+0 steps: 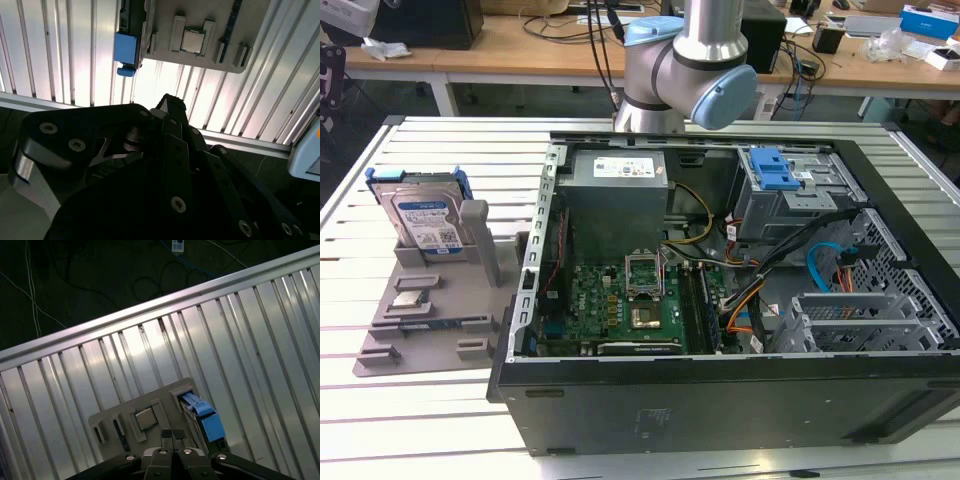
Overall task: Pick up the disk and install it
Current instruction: 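Pick up the disk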
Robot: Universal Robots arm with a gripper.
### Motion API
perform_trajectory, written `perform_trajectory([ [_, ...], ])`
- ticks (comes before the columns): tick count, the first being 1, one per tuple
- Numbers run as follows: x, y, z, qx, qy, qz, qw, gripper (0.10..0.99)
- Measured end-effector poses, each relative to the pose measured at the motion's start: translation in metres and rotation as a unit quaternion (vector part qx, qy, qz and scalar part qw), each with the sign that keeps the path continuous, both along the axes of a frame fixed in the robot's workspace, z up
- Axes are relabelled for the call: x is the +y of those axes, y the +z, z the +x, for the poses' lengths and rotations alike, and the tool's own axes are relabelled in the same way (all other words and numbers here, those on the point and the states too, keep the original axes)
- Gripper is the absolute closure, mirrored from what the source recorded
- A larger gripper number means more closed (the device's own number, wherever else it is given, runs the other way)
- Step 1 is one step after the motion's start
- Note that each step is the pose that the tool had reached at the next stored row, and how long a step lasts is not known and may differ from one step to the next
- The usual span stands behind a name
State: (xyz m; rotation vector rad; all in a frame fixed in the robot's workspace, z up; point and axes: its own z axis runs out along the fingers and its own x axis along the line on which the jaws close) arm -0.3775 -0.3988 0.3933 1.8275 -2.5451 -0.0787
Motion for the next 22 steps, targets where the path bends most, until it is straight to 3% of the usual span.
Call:
perform_trajectory([
  [11,0.0000,0.0000,0.0000,0.0000,0.059,0.0000,0.9983,0.984],
  [17,0.0000,0.0000,0.0000,0.0000,0.094,0.0000,0.9956,0.984],
  [22,0.0000,0.0000,0.0000,0.0000,0.100,0.0000,0.9950,0.984],
])
